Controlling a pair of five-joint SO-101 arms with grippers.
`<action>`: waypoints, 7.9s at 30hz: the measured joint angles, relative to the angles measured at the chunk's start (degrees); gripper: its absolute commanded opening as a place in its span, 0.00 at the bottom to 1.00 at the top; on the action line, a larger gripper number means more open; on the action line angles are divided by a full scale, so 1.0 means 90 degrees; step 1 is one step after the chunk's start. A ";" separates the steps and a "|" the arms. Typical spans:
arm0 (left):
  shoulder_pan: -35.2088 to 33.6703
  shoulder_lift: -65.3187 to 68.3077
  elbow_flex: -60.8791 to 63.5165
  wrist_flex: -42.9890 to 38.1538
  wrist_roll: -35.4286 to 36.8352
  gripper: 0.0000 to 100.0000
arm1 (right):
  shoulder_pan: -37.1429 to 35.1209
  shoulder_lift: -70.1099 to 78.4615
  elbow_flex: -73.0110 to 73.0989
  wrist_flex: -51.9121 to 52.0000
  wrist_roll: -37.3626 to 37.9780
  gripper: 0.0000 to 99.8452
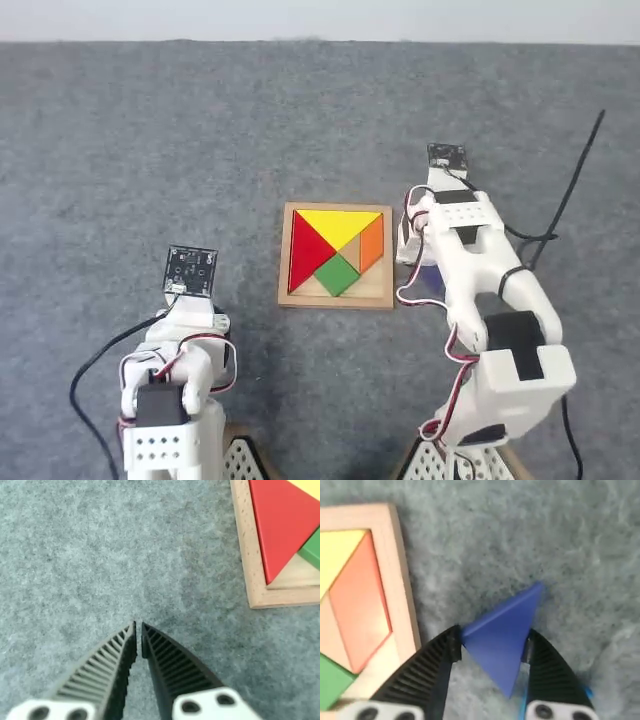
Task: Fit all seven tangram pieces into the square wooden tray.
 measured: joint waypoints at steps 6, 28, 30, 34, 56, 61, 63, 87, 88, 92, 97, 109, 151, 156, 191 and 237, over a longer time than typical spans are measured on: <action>0.0000 0.0000 0.0000 0.0000 0.0000 0.02 | 0.0000 -0.0606 0.0000 0.0322 0.0400 0.13; 0.0000 0.0000 0.0000 0.0000 0.0000 0.02 | -0.1758 -0.1026 0.0000 0.0654 0.4454 0.13; 0.0000 0.0000 0.0000 0.0000 0.0000 0.02 | -0.1875 -0.1026 0.0000 0.0654 0.4786 0.13; 0.0000 0.0000 0.0000 0.0000 0.0000 0.02 | -0.1944 -0.1026 0.0000 0.0654 0.5343 0.13; 0.0000 0.0000 0.0000 0.0000 0.0000 0.02 | -0.2168 -0.1026 0.0000 0.0654 0.9680 0.13; 0.0000 0.0000 0.0000 0.0000 0.0000 0.02 | -0.2168 -0.1026 0.0332 0.0654 1.0716 0.13; 0.0000 0.0000 0.0000 0.0000 0.0000 0.02 | -0.2168 -0.1026 0.0547 0.0654 1.1048 0.13; 0.0000 0.0000 0.0000 0.0000 0.0000 0.02 | -0.1944 -0.1026 0.0654 0.0654 1.3812 0.14; 0.0000 0.0000 0.0000 0.0000 0.0000 0.02 | -0.1915 -0.1026 0.0606 0.0654 1.3832 0.14; 0.0000 0.0000 0.0000 0.0000 0.0000 0.02 | -0.1915 -0.1026 0.0537 0.0654 1.3832 0.15; 0.0000 0.0000 0.0000 0.0000 0.0000 0.02 | -0.1924 -0.1026 0.0508 0.0654 1.3822 0.23; 0.0000 0.0000 0.0000 0.0000 0.0000 0.02 | -0.1924 -0.1045 0.0498 0.0654 1.3382 0.25; 0.0000 0.0000 0.0000 0.0000 0.0000 0.02 | 0.0234 -0.4737 0.1641 0.2735 0.7717 0.16; 0.0000 0.0000 0.0000 0.0000 0.0000 0.02 | 0.1162 -0.4259 0.1641 0.2647 0.8938 0.16; 0.0000 0.0000 0.0000 0.0000 0.0000 0.02 | 0.0742 -0.1817 0.1641 0.1065 1.0803 0.23; 0.0000 0.0000 0.0000 0.0000 0.0000 0.02 | 0.0830 -0.1016 0.1348 0.0557 1.0589 0.09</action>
